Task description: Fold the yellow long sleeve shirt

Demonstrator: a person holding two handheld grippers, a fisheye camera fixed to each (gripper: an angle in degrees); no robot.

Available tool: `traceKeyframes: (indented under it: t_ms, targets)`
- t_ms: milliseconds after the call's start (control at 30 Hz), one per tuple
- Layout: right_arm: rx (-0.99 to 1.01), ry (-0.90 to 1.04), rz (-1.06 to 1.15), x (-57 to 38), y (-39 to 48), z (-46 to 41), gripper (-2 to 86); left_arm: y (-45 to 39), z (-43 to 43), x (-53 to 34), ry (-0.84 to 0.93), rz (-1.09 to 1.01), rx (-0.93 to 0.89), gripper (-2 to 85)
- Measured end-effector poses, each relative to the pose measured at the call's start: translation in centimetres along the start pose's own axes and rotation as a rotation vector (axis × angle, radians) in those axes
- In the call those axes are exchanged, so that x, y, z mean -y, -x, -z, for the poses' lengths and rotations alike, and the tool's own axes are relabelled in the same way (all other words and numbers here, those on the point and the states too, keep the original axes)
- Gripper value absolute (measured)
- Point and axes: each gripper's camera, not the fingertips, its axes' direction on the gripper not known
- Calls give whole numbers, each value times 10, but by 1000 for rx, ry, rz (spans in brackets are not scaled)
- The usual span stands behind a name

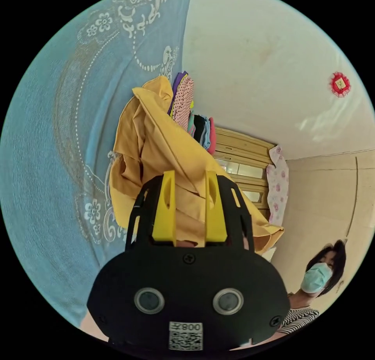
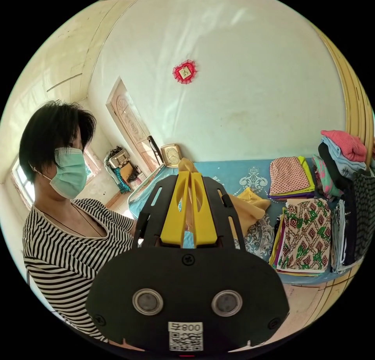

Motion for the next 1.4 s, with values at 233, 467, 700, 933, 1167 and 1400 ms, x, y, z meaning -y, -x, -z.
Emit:
traceKeyframes:
  t_ms: [233, 467, 700, 933, 1167, 1400]
  targets:
    - [-25, -20, -24, 4, -5, 46, 4, -22, 69, -15, -26, -97, -64, 13]
    - [1, -74, -63, -3, -7, 96, 3, -88, 201, -69, -106, -262, -176, 6]
    - [32, -122, -20, -4, 22, 145, 3, -182, 344, -151, -195, -471, -233, 5]
    - [80, -179, 60, -5, 64, 191, 2, -271, 467, -248, -282, -670, -246, 4]
    - [139, -246, 151, 2, 112, 236, 2, -377, 577, -350, -322, -918, -228, 4]
    - [166, -285, 256, 16, 167, 268, 2, -471, 677, -450, -343, -1135, -188, 3]
